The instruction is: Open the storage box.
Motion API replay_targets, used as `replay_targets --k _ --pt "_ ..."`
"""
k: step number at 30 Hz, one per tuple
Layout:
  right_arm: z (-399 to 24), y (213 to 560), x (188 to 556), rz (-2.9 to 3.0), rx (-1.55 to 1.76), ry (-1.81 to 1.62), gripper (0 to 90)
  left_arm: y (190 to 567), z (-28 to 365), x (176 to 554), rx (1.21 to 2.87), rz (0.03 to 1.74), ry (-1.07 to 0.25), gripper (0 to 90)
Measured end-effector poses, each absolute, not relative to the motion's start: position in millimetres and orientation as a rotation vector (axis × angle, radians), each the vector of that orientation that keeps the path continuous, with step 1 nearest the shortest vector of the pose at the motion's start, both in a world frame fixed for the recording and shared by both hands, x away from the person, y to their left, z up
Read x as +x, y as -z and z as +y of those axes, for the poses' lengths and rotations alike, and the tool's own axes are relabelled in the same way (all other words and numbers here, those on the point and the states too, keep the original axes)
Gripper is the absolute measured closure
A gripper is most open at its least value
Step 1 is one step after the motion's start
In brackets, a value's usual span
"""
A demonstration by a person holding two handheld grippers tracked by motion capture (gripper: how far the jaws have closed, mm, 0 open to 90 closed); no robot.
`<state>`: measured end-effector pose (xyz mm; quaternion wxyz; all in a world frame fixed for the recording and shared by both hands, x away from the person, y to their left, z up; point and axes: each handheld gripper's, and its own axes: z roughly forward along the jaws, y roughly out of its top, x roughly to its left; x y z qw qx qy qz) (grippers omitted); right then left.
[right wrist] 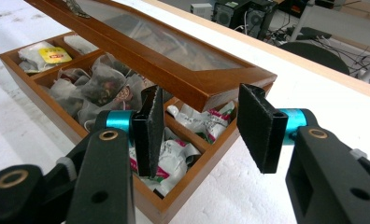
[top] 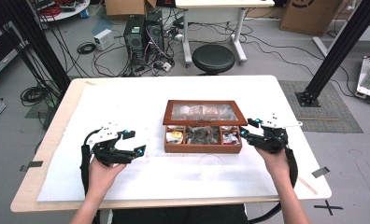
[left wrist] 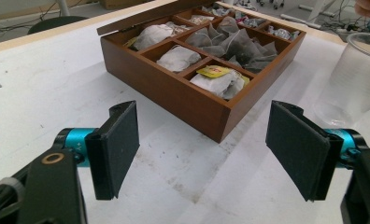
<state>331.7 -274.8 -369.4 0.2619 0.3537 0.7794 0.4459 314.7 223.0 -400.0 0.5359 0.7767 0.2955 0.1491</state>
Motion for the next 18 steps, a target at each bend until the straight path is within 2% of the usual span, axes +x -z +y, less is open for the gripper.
replay_targets --k 18 --pt "-273 355 343 2.063 0.953 -1.255 56.5 400 222 315 1.855 0.705 -0.35 25.7"
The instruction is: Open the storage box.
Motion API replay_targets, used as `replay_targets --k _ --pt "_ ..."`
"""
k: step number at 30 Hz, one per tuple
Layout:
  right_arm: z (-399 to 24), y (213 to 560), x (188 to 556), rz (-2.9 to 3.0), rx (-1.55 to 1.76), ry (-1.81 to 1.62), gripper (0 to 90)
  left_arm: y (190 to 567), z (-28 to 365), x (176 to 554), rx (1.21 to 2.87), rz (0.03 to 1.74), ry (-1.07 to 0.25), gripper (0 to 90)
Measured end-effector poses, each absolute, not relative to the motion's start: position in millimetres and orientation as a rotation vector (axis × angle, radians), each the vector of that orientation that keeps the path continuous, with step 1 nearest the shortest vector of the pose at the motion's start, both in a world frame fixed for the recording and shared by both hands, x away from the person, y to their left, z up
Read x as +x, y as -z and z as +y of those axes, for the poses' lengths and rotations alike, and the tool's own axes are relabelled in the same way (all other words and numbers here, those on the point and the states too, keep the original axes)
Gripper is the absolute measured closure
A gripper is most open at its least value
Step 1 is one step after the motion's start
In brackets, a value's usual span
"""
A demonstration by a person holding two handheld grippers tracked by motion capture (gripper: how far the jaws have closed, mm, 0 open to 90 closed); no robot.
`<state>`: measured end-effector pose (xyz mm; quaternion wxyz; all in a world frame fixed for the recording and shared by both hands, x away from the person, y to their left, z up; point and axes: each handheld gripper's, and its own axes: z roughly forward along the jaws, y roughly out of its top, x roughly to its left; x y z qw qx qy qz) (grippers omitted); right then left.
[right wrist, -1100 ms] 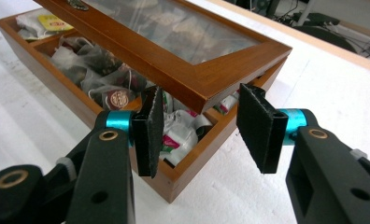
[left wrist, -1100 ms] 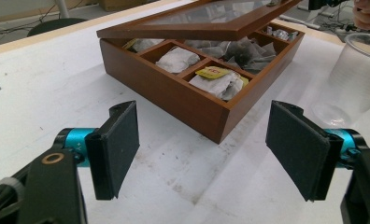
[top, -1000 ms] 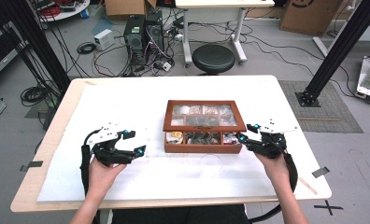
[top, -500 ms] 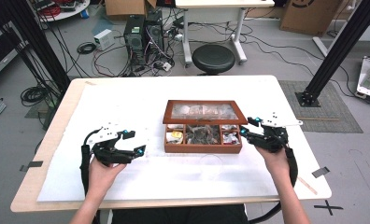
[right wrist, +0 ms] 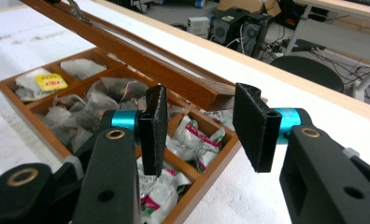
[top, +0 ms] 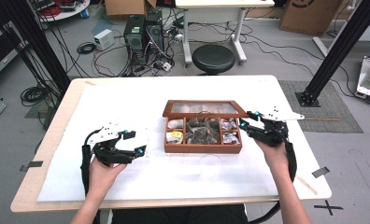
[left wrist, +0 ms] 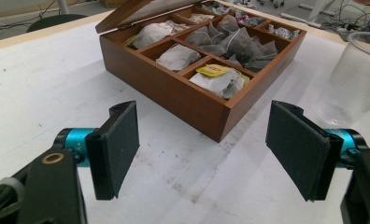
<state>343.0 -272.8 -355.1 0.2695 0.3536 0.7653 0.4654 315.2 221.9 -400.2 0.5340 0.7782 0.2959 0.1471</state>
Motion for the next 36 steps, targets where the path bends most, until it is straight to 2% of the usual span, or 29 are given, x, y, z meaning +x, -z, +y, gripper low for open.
replay_targets --k 36 --pt "-270 330 371 1.959 1.007 -1.327 58.5 401 220 318 1.855 0.712 -0.353 25.7"
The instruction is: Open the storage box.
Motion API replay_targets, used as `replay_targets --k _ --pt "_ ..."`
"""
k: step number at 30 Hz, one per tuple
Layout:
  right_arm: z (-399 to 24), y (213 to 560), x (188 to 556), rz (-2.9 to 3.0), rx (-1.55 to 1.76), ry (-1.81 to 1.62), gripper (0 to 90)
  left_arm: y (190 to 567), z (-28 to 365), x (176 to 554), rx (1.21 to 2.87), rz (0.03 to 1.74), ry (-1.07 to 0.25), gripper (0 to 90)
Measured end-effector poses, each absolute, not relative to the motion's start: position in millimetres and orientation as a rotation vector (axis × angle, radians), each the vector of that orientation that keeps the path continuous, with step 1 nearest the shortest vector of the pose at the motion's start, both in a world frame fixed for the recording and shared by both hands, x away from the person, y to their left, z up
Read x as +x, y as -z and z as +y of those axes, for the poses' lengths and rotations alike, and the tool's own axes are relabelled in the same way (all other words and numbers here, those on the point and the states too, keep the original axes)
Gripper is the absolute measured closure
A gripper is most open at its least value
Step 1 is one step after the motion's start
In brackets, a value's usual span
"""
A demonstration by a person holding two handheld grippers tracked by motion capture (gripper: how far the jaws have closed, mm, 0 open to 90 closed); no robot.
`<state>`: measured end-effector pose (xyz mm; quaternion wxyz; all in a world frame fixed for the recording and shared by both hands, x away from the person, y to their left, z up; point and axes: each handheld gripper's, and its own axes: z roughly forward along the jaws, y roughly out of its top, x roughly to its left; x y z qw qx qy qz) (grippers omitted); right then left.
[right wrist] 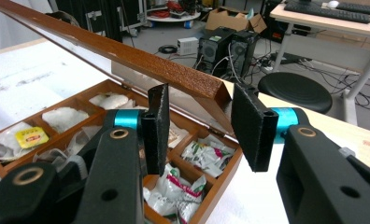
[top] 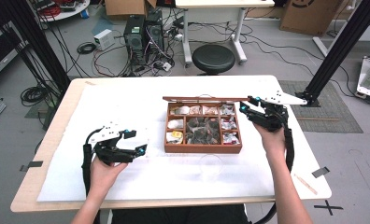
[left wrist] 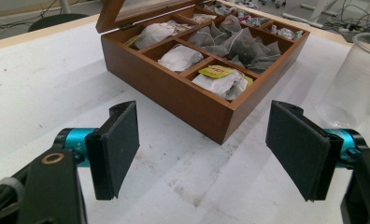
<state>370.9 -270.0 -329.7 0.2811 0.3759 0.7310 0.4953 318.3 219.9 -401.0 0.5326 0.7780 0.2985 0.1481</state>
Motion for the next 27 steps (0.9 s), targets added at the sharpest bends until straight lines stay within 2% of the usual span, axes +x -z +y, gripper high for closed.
replay_targets --k 27 --pt "-268 320 394 1.881 1.068 -1.392 59.5 403 220 318 1.871 0.709 -0.36 25.7"
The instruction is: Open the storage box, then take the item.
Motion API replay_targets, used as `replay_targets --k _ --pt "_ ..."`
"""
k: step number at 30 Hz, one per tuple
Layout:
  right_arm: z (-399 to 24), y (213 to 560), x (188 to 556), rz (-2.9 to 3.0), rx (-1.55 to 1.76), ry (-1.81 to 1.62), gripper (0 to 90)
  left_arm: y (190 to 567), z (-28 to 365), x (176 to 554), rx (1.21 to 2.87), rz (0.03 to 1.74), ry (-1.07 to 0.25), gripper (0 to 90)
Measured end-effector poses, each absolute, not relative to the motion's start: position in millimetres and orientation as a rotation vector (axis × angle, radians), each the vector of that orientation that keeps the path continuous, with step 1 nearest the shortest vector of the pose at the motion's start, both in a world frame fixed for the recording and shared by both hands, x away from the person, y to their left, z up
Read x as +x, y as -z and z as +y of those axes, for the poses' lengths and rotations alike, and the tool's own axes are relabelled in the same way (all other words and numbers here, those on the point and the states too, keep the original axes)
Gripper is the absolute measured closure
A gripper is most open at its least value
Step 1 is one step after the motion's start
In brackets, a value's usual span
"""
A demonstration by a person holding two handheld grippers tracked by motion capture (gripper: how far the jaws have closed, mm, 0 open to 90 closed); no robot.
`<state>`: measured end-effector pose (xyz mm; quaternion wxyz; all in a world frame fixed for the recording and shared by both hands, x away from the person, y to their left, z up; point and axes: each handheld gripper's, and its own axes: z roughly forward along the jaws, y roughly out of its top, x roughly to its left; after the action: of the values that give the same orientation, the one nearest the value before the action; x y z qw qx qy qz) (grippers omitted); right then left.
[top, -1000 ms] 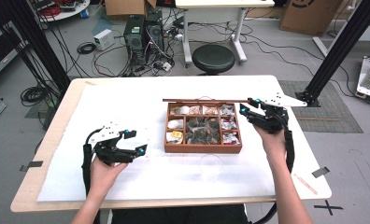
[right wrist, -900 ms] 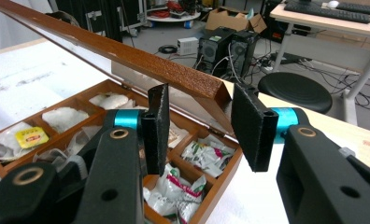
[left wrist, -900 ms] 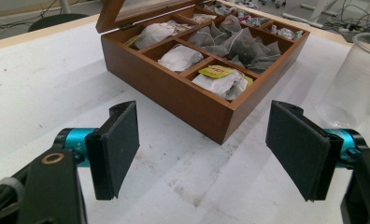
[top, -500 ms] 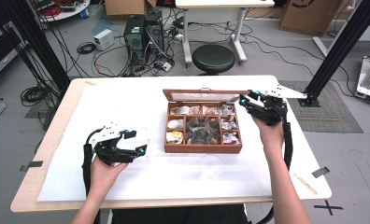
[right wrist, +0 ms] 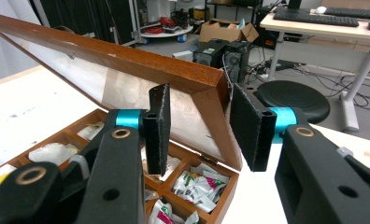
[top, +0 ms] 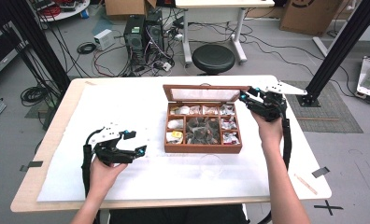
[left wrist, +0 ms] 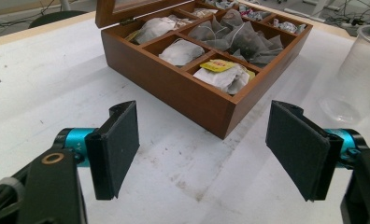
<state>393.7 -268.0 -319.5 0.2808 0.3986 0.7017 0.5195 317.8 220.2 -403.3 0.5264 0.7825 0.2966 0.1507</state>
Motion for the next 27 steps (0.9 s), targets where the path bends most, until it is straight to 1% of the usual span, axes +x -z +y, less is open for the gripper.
replay_targets --k 10,13,18,27 --pt "-269 320 394 1.886 1.071 -1.398 59.4 393 203 321 1.851 0.673 -0.32 25.7" --pt "-269 319 393 1.893 1.068 -1.39 59.3 389 193 325 1.869 0.651 -0.3 25.7" --pt "-270 319 391 1.905 1.065 -1.368 58.0 379 173 334 1.864 0.609 -0.3 25.7" --pt "-271 319 392 1.899 1.065 -1.385 58.0 372 140 350 1.877 0.579 -0.277 26.4"
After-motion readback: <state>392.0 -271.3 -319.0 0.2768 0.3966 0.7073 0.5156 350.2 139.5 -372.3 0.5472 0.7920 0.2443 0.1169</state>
